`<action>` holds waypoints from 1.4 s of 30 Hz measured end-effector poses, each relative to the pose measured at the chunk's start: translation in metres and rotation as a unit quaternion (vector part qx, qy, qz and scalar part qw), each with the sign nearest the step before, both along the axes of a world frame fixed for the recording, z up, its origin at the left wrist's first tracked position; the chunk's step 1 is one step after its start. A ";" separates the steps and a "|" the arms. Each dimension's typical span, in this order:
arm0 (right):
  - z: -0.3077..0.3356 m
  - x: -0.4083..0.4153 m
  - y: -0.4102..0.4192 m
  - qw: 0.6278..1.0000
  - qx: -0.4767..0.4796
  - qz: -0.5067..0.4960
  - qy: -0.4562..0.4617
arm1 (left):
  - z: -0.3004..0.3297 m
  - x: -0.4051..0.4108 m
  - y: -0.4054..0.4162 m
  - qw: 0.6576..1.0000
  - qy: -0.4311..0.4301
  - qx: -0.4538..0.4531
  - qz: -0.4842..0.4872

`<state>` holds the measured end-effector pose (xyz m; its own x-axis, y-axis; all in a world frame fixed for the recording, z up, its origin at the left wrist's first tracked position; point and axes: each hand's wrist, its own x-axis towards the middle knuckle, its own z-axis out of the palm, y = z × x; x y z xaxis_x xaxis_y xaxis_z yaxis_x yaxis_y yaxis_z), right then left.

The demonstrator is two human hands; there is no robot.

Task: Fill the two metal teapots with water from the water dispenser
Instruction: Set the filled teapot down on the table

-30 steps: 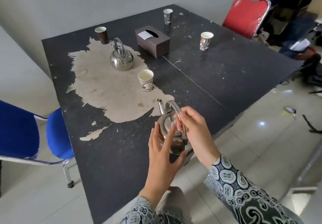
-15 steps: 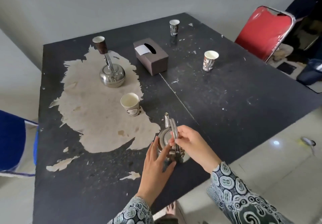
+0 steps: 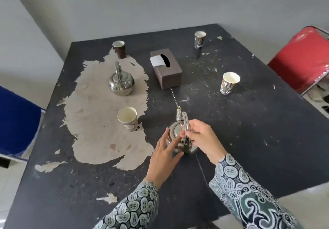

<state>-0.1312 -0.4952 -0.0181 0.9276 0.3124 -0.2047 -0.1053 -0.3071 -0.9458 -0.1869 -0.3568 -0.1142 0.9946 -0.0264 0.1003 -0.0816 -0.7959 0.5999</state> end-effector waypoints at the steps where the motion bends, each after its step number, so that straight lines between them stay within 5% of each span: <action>1: 0.006 0.014 -0.007 1.000 -0.003 0.011 -0.007 | 0.005 0.011 -0.006 1.000 -0.010 0.001 0.001; 8: 0.061 0.119 -0.054 0.991 -0.073 0.091 -0.065 | 0.047 0.104 -0.053 0.997 -0.068 0.039 0.025; 22: 0.103 0.301 -0.080 0.994 -0.057 0.085 -0.028 | 0.102 0.283 -0.087 0.992 0.009 0.121 -0.022; 31: 0.049 0.382 -0.073 0.996 -0.076 0.054 0.015 | 0.072 0.372 -0.084 0.974 0.149 0.165 -0.045; 42: -0.007 0.399 -0.081 0.996 -0.084 0.018 0.033 | 0.026 0.385 -0.097 0.961 0.191 0.191 -0.061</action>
